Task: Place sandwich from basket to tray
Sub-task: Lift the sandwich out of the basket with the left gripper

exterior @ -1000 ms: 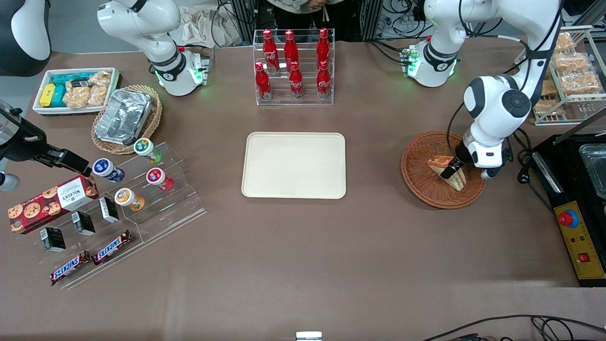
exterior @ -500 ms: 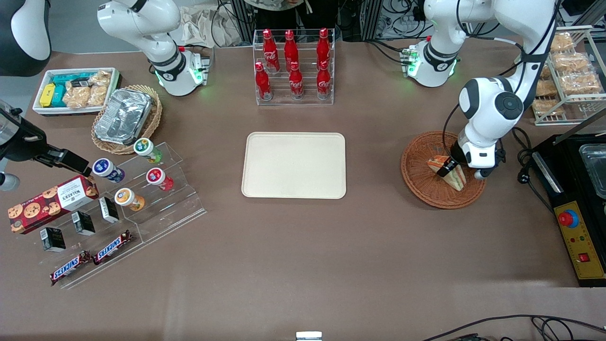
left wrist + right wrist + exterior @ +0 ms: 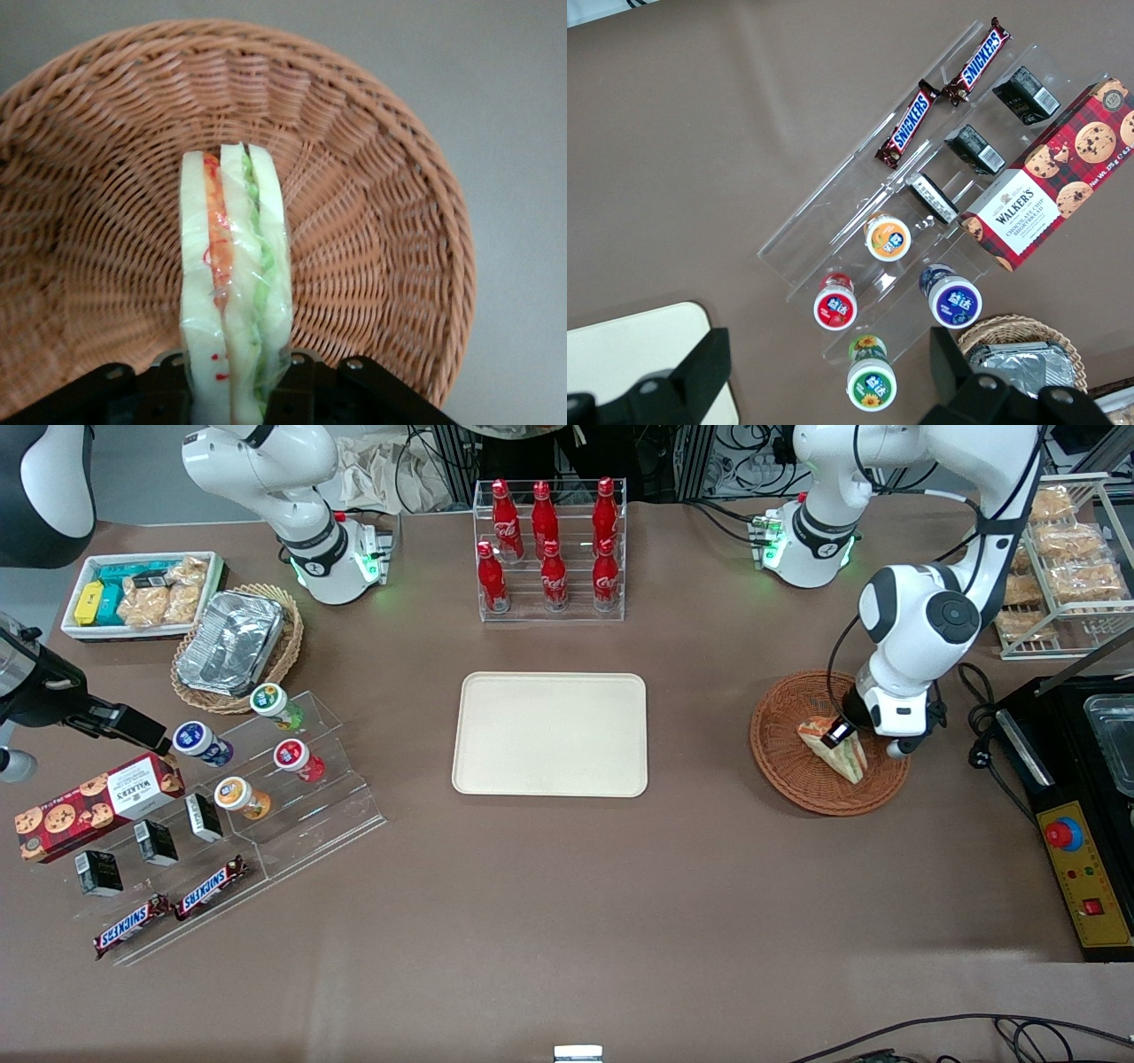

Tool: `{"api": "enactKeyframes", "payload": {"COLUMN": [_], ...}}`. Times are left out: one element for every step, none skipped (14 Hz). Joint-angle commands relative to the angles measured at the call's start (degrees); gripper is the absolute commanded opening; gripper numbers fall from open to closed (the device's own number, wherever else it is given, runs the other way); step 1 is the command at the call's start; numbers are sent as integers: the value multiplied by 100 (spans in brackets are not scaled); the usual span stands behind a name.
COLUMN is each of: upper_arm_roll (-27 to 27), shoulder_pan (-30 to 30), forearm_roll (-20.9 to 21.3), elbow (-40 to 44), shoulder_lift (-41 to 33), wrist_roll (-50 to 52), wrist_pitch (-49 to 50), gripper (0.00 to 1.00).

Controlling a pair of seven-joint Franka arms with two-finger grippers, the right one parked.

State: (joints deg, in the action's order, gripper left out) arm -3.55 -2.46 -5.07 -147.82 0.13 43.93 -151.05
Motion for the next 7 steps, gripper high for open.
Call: {"api": "enactKeyframes", "payload": {"upper_arm_roll": [39,30,13,-13,-40,-223,-381], "shoulder_pan": [8,0,-1,-35,-70,-62,-53], "forearm_roll": [418,436,436,436,428,428,428], "elbow": [59,330,690,1093,1559,1972,2368], "shoulder_lift": [-1048,-1233,-1339,-1375,-1376,-1367,-1349], "wrist_roll": [133,107,107,107,98,72,72], "wrist_pitch": [1283,1889,2495,3076,3682,4219,4676], "gripper": [26,26,26,26,26,26,26]}}
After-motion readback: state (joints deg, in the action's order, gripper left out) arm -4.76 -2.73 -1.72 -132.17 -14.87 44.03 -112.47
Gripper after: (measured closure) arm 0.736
